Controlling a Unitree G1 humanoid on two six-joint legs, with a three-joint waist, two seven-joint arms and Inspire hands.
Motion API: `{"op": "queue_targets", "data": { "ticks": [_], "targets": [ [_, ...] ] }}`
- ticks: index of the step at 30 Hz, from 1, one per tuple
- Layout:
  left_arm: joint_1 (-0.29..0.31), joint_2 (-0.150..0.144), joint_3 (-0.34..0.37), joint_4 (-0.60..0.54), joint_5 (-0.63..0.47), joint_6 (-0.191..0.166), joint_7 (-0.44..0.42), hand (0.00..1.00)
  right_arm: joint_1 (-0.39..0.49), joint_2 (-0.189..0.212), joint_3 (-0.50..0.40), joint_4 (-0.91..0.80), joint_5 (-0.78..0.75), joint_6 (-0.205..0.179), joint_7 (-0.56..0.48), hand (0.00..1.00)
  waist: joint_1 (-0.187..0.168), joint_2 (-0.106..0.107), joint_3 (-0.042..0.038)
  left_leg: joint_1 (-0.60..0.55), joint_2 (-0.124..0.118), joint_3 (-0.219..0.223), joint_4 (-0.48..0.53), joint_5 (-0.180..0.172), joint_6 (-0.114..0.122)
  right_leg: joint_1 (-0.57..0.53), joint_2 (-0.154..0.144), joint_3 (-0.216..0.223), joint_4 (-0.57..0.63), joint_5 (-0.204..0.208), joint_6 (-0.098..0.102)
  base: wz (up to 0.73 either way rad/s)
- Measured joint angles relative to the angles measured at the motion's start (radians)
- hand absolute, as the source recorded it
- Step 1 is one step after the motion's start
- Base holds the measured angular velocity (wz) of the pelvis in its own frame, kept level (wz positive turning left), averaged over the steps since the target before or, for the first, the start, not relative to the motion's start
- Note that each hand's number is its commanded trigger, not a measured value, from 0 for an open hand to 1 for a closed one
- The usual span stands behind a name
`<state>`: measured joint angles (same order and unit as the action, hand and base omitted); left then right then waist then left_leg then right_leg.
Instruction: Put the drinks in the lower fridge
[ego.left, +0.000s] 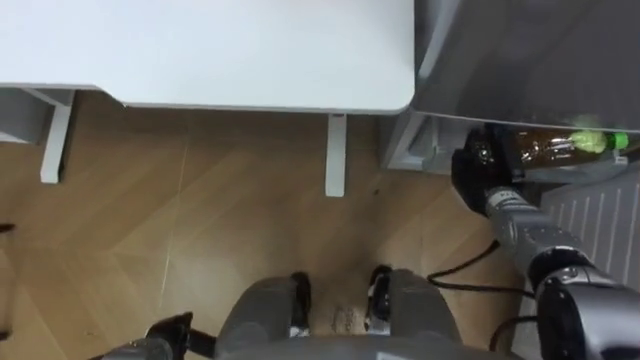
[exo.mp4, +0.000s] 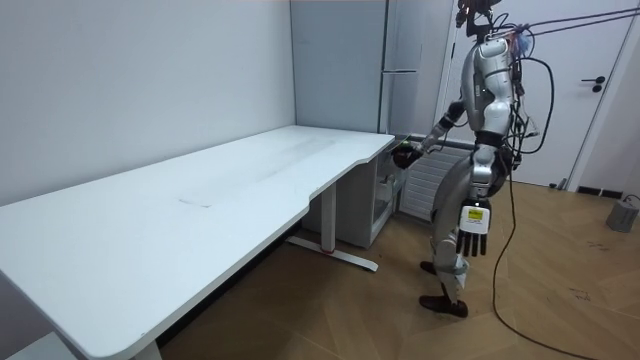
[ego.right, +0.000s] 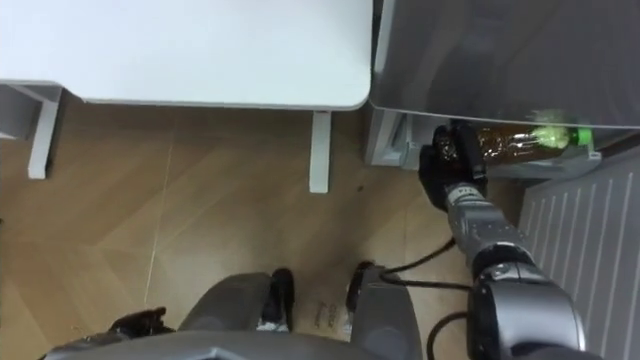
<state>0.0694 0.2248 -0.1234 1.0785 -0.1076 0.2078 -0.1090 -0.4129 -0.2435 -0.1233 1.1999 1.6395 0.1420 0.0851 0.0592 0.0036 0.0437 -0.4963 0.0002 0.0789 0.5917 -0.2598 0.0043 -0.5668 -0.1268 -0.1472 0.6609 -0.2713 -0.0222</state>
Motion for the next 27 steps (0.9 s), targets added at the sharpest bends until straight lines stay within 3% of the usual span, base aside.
{"op": "queue_targets", "data": {
  "ticks": [7,17,23,27],
  "targets": [
    [-0.027,0.023,-0.004,0.001,0.0,-0.009,0.02,0.0,-0.065,-0.048,-0.018,0.005,0.001,-0.002,-0.001,1.0,0.017,-0.027,0.0008,-0.17,0.006,-0.001,0.173,-0.054,-0.012,-0.164,-0.013,0.003,0.178,-0.041,-0.015,0.06],
    [-0.041,0.023,-0.022,-0.011,-0.009,-0.011,0.032,0.0,-0.111,-0.103,-0.019,0.005,0.0,-0.014,-0.009,1.0,0.037,-0.033,0.0003,-0.312,0.019,-0.002,0.317,-0.096,-0.011,-0.295,-0.015,0.009,0.295,-0.061,-0.027,0.0],
    [-0.043,0.027,-0.038,-0.009,-0.02,-0.019,0.06,0.0,-0.163,-0.116,-0.018,0.003,-0.005,-0.015,-0.033,1.0,0.042,-0.039,0.0004,-0.385,0.014,0.004,0.376,-0.11,-0.006,-0.372,-0.045,0.008,0.365,-0.082,-0.033,0.04],
    [-0.041,0.03,-0.038,-0.006,-0.02,-0.021,0.061,0.0,-0.203,-0.13,-0.023,0.003,-0.002,-0.02,-0.042,1.0,0.051,-0.04,0.0006,-0.405,0.014,-0.002,0.403,-0.117,-0.006,-0.387,-0.047,0.006,0.39,-0.091,-0.042,0.08]
  ]
}}
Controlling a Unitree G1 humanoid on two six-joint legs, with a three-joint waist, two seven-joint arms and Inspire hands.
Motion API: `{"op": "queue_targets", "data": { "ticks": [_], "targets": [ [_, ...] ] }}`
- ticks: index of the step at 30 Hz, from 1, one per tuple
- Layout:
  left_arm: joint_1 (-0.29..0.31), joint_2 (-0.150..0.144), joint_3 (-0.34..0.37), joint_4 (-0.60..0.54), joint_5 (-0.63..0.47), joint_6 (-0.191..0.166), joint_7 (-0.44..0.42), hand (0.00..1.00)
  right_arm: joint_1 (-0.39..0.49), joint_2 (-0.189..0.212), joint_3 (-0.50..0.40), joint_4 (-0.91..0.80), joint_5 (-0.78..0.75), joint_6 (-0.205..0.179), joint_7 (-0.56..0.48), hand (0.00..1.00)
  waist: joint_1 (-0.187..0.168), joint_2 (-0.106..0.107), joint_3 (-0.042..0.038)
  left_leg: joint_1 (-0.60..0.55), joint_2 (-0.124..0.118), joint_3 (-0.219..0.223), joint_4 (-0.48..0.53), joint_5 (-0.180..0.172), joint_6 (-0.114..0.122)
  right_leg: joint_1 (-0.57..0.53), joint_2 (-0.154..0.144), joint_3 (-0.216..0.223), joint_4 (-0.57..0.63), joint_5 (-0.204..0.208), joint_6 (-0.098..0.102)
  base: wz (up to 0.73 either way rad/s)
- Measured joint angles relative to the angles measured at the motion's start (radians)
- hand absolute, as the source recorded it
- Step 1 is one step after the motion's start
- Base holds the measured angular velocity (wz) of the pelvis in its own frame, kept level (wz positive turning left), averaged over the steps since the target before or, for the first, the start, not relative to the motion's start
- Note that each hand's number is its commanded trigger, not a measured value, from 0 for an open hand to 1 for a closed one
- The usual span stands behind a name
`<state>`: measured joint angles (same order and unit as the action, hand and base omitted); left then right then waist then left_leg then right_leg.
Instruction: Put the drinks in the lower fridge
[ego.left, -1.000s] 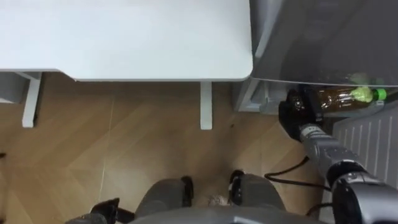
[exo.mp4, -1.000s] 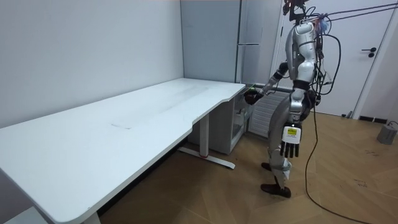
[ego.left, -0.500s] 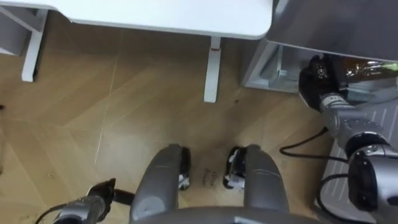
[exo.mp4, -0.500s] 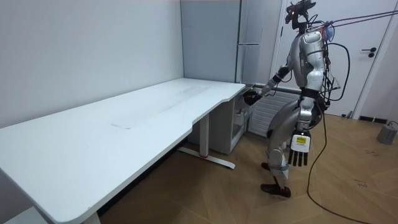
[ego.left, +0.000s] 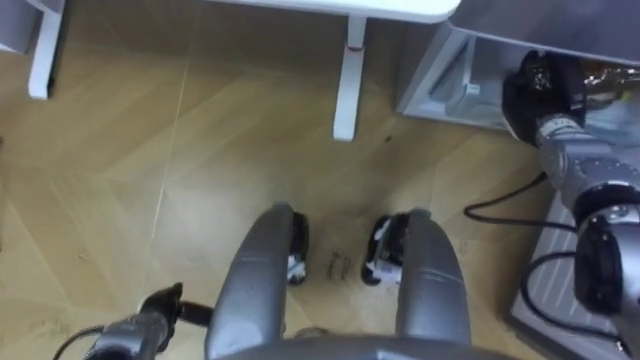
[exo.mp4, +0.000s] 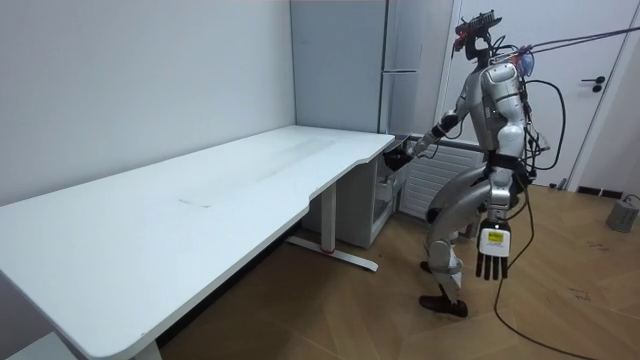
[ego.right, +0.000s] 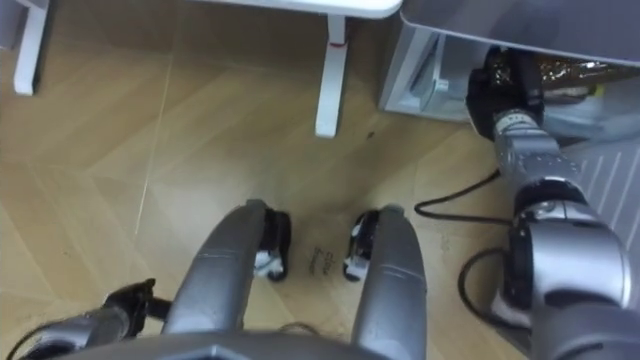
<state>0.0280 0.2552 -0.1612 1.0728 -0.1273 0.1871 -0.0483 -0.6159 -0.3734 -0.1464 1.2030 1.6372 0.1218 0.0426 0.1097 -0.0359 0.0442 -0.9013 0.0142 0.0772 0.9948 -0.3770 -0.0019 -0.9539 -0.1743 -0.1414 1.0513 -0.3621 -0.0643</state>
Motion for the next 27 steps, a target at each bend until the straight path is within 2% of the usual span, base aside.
{"op": "queue_targets", "data": {
  "ticks": [8,10,11,19,27],
  "targets": [
    [0.0,0.002,-0.003,0.004,-0.002,-0.001,-0.001,0.0,-0.001,-0.006,-0.004,0.001,0.002,0.001,0.0,1.0,0.0,0.0,0.0002,-0.016,0.008,0.0,0.028,-0.016,0.007,-0.006,0.0,-0.006,0.011,-0.007,0.007,-0.01],
    [0.0,0.005,-0.005,0.004,-0.024,-0.002,-0.001,0.0,-0.001,-0.008,-0.004,0.001,0.002,0.001,0.0,0.24,0.0,0.0,0.0002,-0.018,0.007,0.001,0.034,-0.018,0.01,-0.006,0.0,-0.007,0.013,-0.009,0.012,0.0],
    [0.0,0.006,-0.008,0.004,-0.035,-0.002,-0.001,0.0,-0.001,-0.009,-0.004,0.001,0.002,0.001,0.0,0.0,0.0,0.0,0.0003,-0.019,0.006,0.001,0.035,-0.019,0.01,-0.007,0.0,-0.007,0.014,-0.01,0.013,0.0],
    [0.003,0.032,-0.048,0.003,-0.039,-0.02,-0.003,0.0,-0.001,-0.011,-0.002,0.002,0.001,-0.001,0.0,0.0,-0.005,-0.003,0.0019,-0.022,0.006,0.004,0.051,-0.031,0.018,-0.007,0.0,-0.002,0.025,-0.015,0.017,0.0],
    [0.004,0.039,-0.053,-0.003,-0.078,-0.028,-0.003,0.0,0.0,-0.017,0.033,0.002,-0.004,-0.009,-0.003,0.0,-0.002,-0.004,0.0025,-0.023,0.01,0.009,0.055,-0.036,0.019,-0.011,0.001,0.0,0.028,-0.017,0.016,0.0]
  ]
}}
